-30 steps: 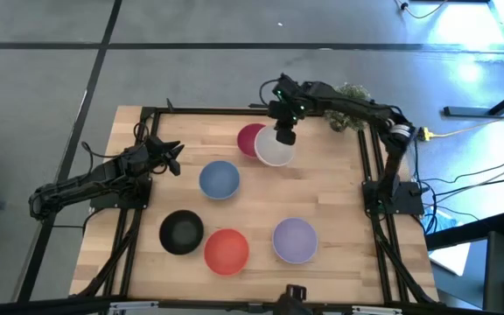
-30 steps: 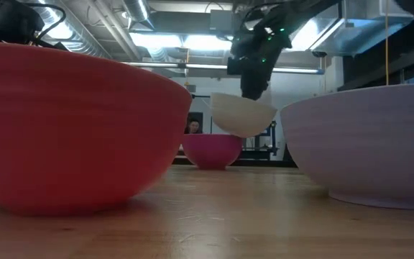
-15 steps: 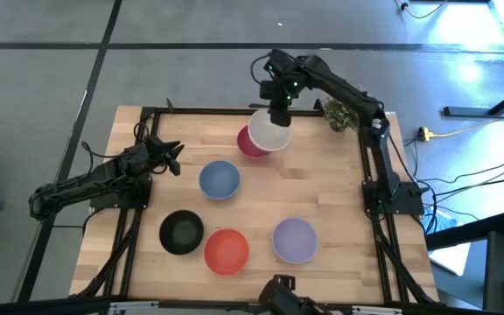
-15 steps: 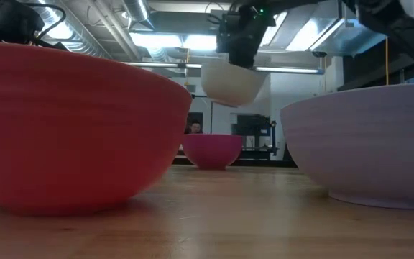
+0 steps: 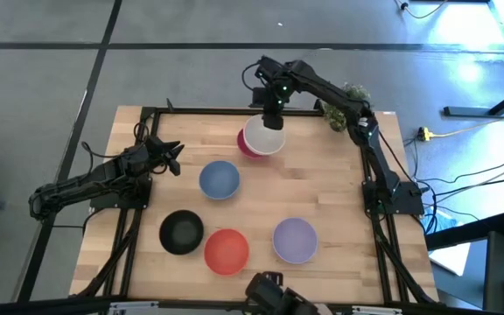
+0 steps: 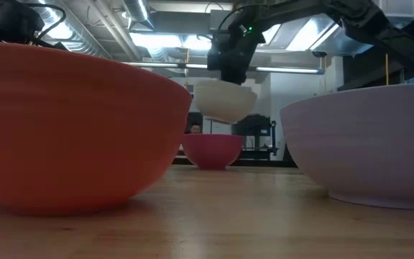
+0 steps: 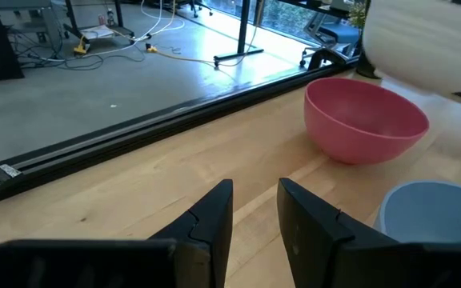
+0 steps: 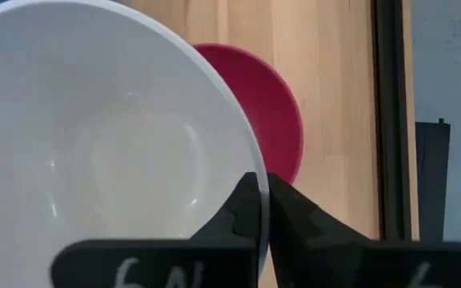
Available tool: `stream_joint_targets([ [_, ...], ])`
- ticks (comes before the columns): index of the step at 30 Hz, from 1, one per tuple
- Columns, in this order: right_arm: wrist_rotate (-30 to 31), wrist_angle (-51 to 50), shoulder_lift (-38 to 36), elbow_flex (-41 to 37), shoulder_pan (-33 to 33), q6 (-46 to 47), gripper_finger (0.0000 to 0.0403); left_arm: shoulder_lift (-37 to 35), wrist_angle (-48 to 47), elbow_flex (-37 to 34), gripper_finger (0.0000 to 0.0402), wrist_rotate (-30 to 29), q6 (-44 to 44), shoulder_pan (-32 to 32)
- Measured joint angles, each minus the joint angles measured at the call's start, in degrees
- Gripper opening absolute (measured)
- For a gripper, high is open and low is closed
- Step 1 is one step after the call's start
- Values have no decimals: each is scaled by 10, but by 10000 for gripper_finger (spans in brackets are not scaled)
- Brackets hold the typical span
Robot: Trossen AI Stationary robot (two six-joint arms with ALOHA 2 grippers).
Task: Nest bowls inside each other
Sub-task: Stack the white bowl on top of the pink bowl
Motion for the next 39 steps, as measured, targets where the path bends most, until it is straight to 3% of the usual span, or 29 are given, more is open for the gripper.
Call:
stream_joint_targets([
  [20,4,72,35,0,3,-4,9,0,0,0,95,0,0,0],
  [39,-5,69,78,0,-1,-11,9,0,0,0,95,0,0,0],
])
